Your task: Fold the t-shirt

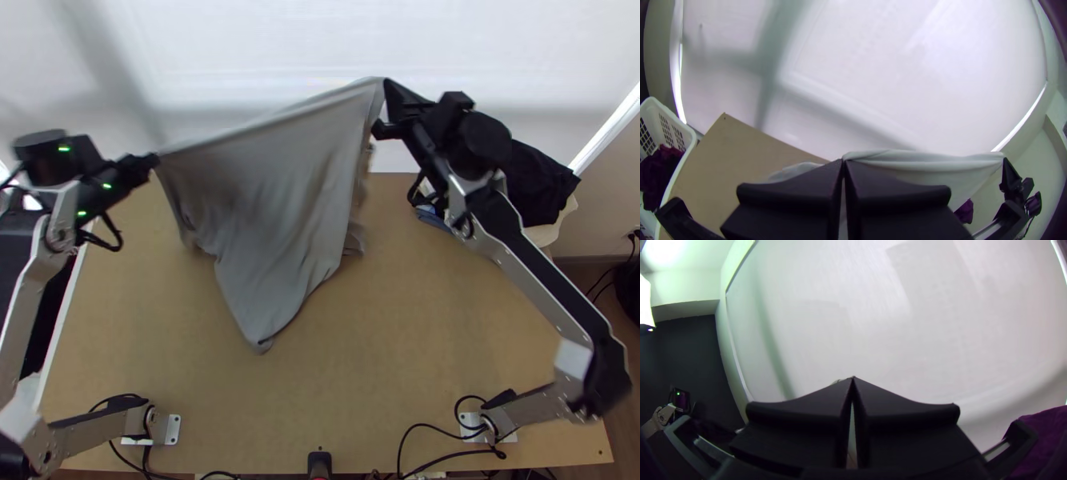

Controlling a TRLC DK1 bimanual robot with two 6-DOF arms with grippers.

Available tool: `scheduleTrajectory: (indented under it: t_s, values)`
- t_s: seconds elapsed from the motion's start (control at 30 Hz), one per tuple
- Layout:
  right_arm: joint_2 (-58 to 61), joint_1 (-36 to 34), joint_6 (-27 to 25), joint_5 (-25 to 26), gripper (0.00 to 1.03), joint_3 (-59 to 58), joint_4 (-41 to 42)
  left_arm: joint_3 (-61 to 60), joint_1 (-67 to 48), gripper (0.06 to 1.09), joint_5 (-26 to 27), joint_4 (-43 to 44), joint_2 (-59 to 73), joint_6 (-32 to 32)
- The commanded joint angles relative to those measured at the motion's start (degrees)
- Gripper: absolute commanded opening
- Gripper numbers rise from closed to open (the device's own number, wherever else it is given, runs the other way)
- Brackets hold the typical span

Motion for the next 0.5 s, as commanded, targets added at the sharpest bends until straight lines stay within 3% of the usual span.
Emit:
scheduleTrajectory:
  t_s: [0.0,0.2,0.47]
  values:
    - [-5.07,0.01,-1.45,1.14,0.03,-0.8,3.28,4.09,1.66,0.1,-1.51,0.96,-2.76,1.44]
    - [-7.97,-0.43,-1.36,1.14,0.03,-2.82,-1.03,4.89,1.74,0.1,-1.6,-0.44,-2.76,1.97]
    - [-15.18,-2.63,-1.09,0.79,0.03,-16.27,-7.45,-14.36,-2.12,0.1,-1.24,-2.38,-9.35,4.96]
